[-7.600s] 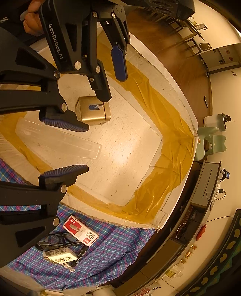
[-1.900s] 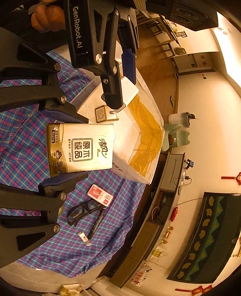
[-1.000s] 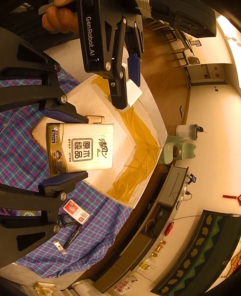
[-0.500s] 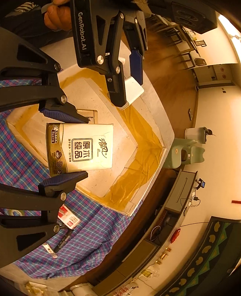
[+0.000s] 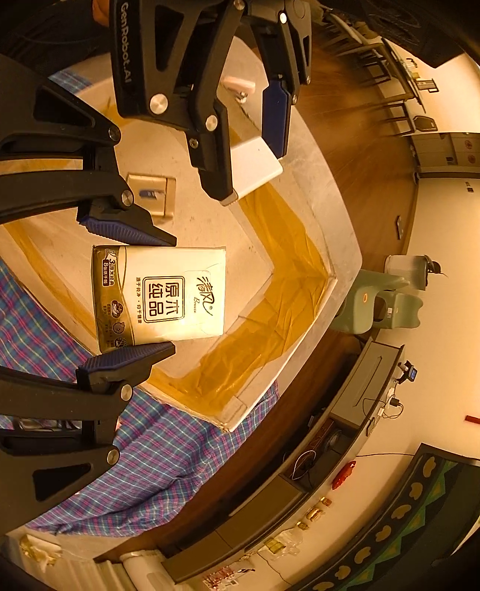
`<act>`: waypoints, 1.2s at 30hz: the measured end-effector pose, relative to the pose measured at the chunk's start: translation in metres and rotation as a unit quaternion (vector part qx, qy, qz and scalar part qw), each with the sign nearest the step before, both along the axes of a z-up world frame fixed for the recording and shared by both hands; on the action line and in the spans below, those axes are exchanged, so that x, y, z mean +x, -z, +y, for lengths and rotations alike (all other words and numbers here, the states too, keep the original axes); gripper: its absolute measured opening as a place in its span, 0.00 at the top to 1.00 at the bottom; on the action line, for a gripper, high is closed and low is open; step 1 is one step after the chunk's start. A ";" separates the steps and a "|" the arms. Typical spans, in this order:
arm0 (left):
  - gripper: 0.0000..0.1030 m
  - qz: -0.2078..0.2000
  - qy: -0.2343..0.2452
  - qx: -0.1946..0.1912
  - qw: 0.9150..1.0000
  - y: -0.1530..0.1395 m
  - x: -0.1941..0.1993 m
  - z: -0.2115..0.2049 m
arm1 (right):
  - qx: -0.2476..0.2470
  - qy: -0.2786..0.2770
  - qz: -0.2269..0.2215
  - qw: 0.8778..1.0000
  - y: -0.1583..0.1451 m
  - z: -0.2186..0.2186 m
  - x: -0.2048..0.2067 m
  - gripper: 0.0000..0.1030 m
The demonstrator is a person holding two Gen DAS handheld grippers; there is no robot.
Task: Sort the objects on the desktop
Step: 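Carry the white charger and tissue pack over the white bin, then open the right tool to drop the tissue pack while the left releases the charger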
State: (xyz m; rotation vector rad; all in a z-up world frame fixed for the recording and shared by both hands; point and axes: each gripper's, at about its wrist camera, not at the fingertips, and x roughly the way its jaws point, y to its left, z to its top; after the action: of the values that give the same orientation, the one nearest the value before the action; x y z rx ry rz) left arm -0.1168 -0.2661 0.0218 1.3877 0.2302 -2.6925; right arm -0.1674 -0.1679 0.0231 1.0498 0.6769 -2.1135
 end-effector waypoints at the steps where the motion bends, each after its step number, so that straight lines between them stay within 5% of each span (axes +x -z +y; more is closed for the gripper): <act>1: 0.41 -0.004 -0.001 0.003 1.000 0.001 -0.004 -0.001 | 0.003 0.000 0.000 1.000 0.001 -0.001 -0.003 0.50; 21: 0.41 -0.119 -0.026 0.034 0.992 0.068 -0.092 -0.010 | 0.109 -0.019 -0.026 0.993 0.055 -0.032 -0.064 0.49; 30: 0.40 -0.153 -0.042 0.067 0.985 0.094 -0.104 -0.027 | 0.099 0.000 -0.038 0.994 0.063 -0.032 -0.078 0.44; 36: 0.40 -0.151 -0.037 0.067 0.986 0.086 -0.095 -0.030 | 0.082 0.000 -0.044 0.996 0.054 -0.028 -0.071 0.41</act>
State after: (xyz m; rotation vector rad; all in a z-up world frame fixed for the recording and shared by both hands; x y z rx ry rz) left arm -0.2122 -0.2962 -0.0645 1.7625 0.4314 -2.4047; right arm -0.2387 -0.1959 -0.0305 1.2231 0.8190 -2.0249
